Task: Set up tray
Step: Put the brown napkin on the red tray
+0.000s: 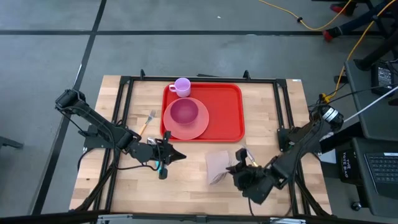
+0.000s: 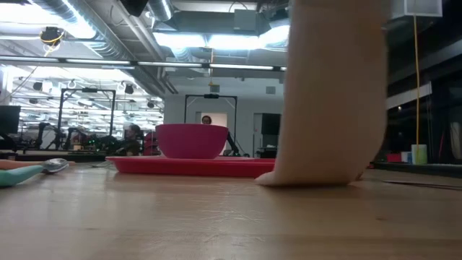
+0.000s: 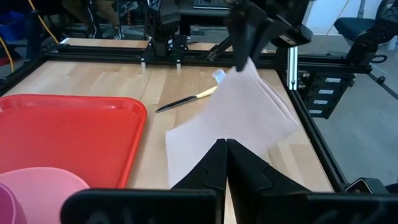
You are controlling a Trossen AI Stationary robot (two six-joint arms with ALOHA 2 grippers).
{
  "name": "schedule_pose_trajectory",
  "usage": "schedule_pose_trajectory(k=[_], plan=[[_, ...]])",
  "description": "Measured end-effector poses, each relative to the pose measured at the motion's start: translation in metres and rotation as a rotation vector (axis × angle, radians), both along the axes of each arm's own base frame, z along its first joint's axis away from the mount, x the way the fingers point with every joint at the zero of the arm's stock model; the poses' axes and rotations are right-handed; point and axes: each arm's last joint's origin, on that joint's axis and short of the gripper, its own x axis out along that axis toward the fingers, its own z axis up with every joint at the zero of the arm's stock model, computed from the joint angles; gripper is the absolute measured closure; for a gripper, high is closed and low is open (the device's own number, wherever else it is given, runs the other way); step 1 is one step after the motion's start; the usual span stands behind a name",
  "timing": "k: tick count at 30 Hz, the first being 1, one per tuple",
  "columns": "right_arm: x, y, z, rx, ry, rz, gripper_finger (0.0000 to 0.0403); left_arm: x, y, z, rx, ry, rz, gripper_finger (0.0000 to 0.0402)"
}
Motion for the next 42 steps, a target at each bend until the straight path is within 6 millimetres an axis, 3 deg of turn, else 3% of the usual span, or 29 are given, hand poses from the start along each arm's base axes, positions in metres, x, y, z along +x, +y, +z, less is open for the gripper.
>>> schedule_pose_trajectory(k=[17,24,33,42], plan=[[0.001,-0.046,0.045,-0.029,-0.144,-0.112,0.0385,0.0,0.0,0.0,0.039,-0.005,-0.014,0.0399],[0.0,-0.082,0.067,-0.017,-0.184,-0.175,0.0385,0.0,0.0,0.001,0.107,-0.007,-0.037,0.0397],[-0.004,-0.143,0.097,0.034,-0.218,-0.204,0.0385,0.0,0.0,0.001,0.133,-0.009,-0.03,0.04],[-0.014,-0.175,0.116,0.028,-0.29,-0.221,0.0385,-0.006,0.006,-0.001,0.19,0.045,0.036,0.04]])
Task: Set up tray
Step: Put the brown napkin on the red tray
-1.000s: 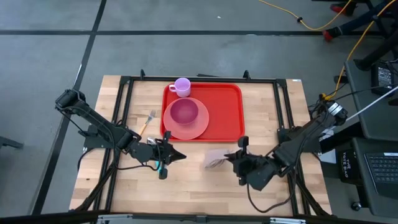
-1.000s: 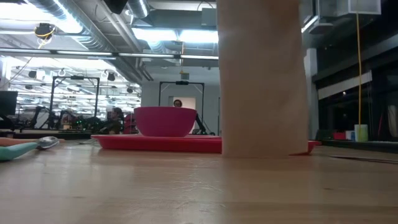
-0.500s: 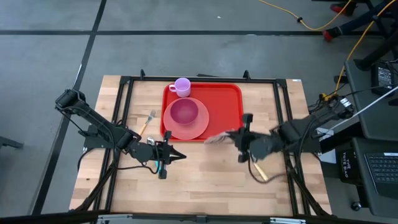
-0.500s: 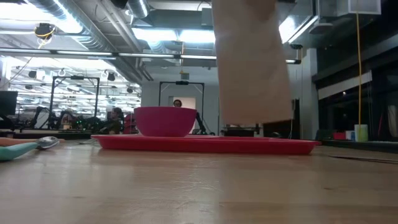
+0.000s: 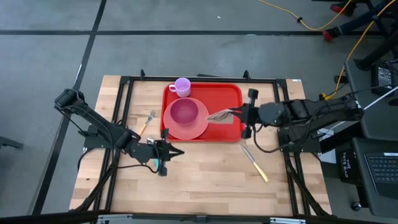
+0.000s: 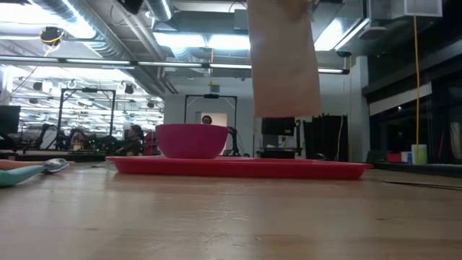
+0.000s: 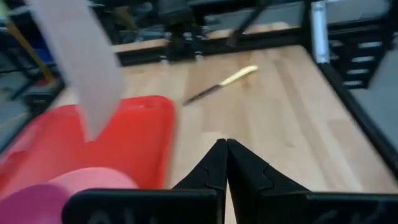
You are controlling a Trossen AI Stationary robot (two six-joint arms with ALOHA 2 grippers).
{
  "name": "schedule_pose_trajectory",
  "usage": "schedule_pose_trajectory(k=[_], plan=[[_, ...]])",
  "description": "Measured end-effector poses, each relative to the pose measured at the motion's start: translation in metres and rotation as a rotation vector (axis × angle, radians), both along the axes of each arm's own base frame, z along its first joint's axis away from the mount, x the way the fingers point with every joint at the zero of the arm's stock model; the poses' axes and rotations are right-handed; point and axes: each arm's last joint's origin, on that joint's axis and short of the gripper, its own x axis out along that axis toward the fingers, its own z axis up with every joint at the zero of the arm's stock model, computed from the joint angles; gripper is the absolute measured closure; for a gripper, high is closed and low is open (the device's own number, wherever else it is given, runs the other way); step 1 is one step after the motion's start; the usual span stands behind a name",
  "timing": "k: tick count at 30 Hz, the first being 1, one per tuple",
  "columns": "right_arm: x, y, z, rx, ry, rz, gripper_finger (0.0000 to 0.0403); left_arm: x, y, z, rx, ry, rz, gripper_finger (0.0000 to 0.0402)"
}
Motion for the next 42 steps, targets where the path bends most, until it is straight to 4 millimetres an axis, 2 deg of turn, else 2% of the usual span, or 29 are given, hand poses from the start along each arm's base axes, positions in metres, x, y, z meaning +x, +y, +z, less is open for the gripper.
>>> schedule_pose_trajectory(k=[7,11,16,26,31,42], plan=[[0.002,-0.012,-0.001,-0.013,0.019,-0.02,0.0385,-0.034,0.024,0.033,0.0,-0.076,0.107,0.0401],[0.002,-0.019,-0.001,-0.027,0.031,-0.04,0.0385,-0.054,0.041,0.043,0.04,-0.103,0.215,0.0399],[0.003,-0.031,-0.001,-0.02,0.039,-0.044,0.0385,-0.069,0.066,0.023,0.088,-0.084,0.286,0.0401],[0.005,-0.049,0.001,-0.038,0.03,-0.07,0.0385,-0.092,0.104,0.008,0.024,-0.211,0.097,0.04],[0.004,-0.055,0.001,-0.046,0.03,-0.09,0.0385,-0.094,0.114,-0.006,-0.015,-0.241,0.05,0.04],[0.002,-0.076,0.001,-0.13,0.087,-0.076,0.0385,-0.094,0.121,-0.008,-0.013,-0.251,0.09,0.0397]])
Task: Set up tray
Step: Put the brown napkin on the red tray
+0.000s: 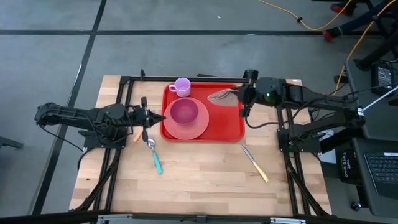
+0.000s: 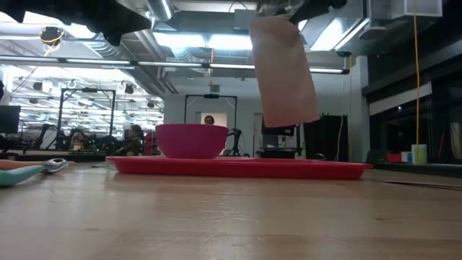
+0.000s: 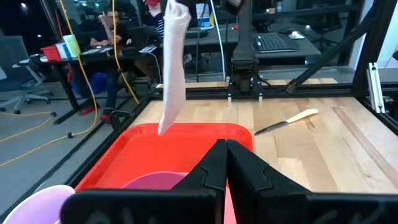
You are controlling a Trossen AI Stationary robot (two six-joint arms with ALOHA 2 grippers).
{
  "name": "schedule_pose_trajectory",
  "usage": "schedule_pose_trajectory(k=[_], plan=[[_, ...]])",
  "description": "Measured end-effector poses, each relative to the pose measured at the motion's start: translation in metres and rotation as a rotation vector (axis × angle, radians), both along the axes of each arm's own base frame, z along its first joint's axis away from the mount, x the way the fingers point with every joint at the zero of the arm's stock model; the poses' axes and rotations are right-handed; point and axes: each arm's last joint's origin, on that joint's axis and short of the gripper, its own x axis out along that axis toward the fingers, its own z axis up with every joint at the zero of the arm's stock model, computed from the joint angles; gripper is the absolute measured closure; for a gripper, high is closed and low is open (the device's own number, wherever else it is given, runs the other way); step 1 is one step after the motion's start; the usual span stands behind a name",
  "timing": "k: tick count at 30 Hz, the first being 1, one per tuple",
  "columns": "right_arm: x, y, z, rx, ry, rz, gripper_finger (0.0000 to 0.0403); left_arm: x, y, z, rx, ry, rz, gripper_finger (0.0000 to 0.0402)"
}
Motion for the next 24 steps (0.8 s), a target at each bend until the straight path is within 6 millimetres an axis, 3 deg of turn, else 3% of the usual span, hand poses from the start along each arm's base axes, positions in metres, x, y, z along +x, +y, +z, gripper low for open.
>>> schedule_pose_trajectory(k=[5,24], plan=[[-0.001,-0.021,-0.003,-0.021,0.029,-0.002,0.0385,0.0,0.0,-0.001,0.0,0.007,0.0,0.0401],[-0.02,-0.095,-0.06,0.016,0.018,-0.003,0.0385,0.0,0.0,-0.001,-0.035,0.001,0.005,0.0396]])
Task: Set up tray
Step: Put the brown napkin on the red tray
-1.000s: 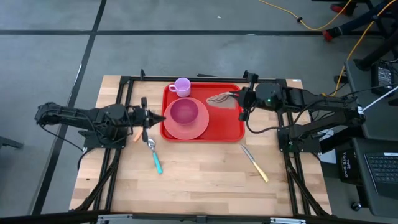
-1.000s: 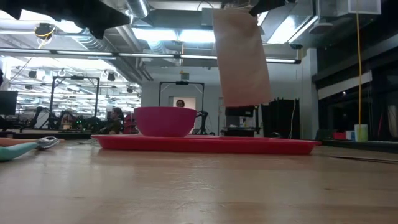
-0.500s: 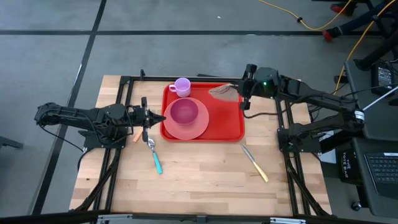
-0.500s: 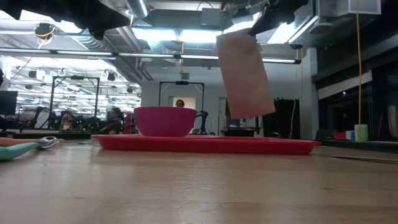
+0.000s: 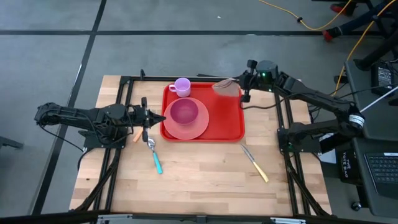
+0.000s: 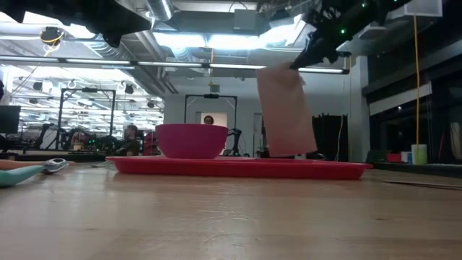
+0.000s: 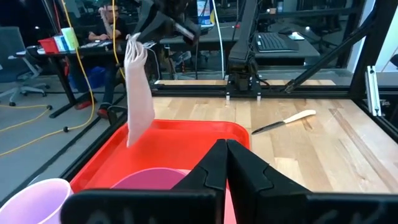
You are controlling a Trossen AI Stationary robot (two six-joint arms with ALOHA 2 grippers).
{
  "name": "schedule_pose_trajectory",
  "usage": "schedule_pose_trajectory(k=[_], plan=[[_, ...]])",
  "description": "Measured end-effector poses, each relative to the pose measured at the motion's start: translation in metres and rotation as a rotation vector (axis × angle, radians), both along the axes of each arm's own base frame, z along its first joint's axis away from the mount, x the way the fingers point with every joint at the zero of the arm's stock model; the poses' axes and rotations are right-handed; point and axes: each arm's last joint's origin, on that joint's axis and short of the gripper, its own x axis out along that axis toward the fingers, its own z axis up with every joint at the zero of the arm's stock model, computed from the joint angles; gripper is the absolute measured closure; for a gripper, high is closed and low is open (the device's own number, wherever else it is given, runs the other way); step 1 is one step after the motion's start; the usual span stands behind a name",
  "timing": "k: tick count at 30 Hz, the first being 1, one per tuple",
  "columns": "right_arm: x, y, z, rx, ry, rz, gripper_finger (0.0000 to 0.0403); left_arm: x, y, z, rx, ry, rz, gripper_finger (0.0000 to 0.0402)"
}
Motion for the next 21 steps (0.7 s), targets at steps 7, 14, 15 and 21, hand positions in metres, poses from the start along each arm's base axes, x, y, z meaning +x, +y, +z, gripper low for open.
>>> schedule_pose_trajectory(k=[7,14,15,21], plan=[[-0.009,-0.018,-0.017,-0.059,-0.037,0.034,0.0385,0.0,0.0,0.0,0.001,0.0,0.0,0.04],[-0.019,-0.023,-0.046,0.019,-0.022,0.084,0.0385,0.0,0.0,0.0,0.0,0.003,0.0,0.0396],[-0.02,-0.021,-0.053,0.038,-0.013,0.089,0.0385,0.0,0.0,0.0,0.0,0.003,0.0,0.0396],[-0.029,-0.013,-0.094,0.147,0.048,0.101,0.0385,0.0,0.0,0.0,0.0,0.003,0.0,0.0401]])
